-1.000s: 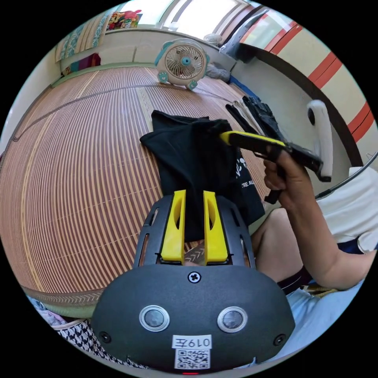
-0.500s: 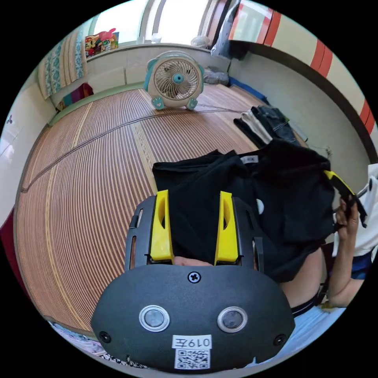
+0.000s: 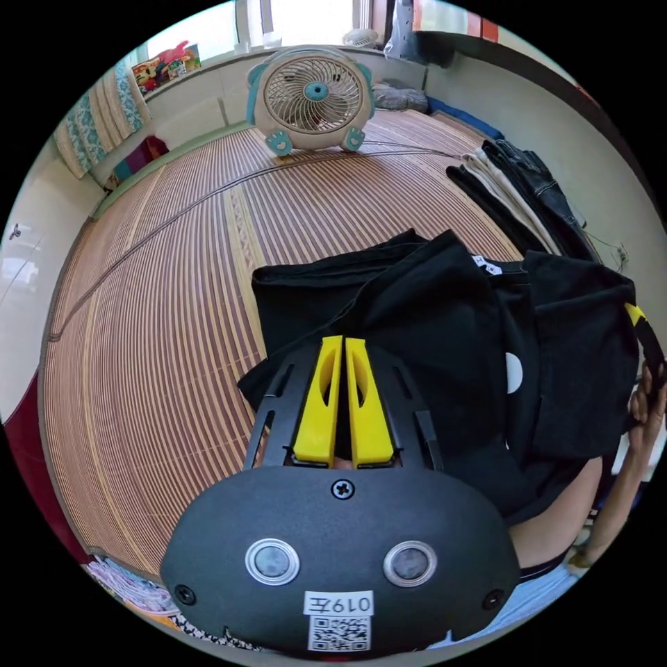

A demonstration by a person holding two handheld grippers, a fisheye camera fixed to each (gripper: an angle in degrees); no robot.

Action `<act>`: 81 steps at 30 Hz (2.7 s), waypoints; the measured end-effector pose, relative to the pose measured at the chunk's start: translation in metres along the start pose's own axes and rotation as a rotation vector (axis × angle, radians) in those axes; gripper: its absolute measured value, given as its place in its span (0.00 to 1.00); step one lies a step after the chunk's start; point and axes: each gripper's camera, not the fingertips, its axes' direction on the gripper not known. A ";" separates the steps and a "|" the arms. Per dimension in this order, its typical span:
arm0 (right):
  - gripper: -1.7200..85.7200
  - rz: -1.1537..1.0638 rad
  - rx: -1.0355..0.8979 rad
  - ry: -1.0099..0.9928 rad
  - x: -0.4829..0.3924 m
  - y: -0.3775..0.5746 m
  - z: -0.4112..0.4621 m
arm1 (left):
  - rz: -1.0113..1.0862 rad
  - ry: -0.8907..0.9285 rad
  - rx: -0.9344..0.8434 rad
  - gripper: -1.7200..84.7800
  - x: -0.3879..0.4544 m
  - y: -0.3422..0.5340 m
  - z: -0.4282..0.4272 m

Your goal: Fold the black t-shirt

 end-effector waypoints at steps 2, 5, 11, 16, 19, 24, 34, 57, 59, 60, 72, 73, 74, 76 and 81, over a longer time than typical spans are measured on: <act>0.01 -0.005 -0.002 0.006 0.000 -0.003 0.001 | -0.015 0.042 0.021 0.04 -0.003 0.009 -0.012; 0.01 -0.016 -0.021 0.027 0.001 -0.006 0.005 | -0.011 0.065 0.049 0.03 -0.004 0.033 -0.034; 0.01 -0.051 -0.066 0.081 -0.003 -0.012 0.016 | 0.161 0.311 -0.072 0.03 0.022 0.096 -0.062; 0.01 -0.103 -0.091 0.156 -0.013 -0.019 0.027 | 0.348 0.498 -0.149 0.05 0.056 0.113 -0.086; 0.01 -0.145 -0.122 0.231 -0.017 -0.020 0.034 | 0.293 0.601 -0.019 0.09 0.029 0.092 -0.116; 0.01 -0.175 -0.173 0.278 -0.013 -0.017 0.047 | 0.039 0.377 0.180 0.14 -0.029 0.020 -0.132; 0.01 -0.052 -0.128 0.142 0.023 -0.025 0.042 | 0.285 0.222 0.067 0.13 -0.011 -0.186 -0.008; 0.01 -0.013 -0.086 0.060 0.042 -0.063 0.019 | 0.360 0.078 -0.212 0.11 0.020 -0.250 0.008; 0.01 0.015 -0.093 0.025 0.046 -0.069 0.015 | 0.268 0.135 -0.219 0.10 0.009 -0.253 0.001; 0.01 0.021 -0.094 0.021 0.047 -0.070 0.014 | 0.243 0.136 -0.219 0.10 0.006 -0.253 -0.001; 0.01 -0.005 -0.038 0.088 0.023 -0.079 -0.023 | 0.370 0.006 -0.102 0.03 0.031 -0.205 -0.076; 0.01 -0.027 -0.021 0.101 0.017 -0.082 -0.033 | 0.333 0.046 -0.066 0.03 0.022 -0.198 -0.093; 0.01 -0.051 0.007 0.110 0.011 -0.087 -0.045 | 0.295 0.093 -0.016 0.03 0.011 -0.189 -0.115; 0.01 -0.079 0.050 0.115 0.005 -0.095 -0.067 | 0.247 0.160 0.058 0.03 -0.006 -0.172 -0.153; 0.01 -0.143 0.229 0.102 -0.013 -0.122 -0.149 | 0.194 0.213 0.343 0.02 -0.040 -0.089 -0.287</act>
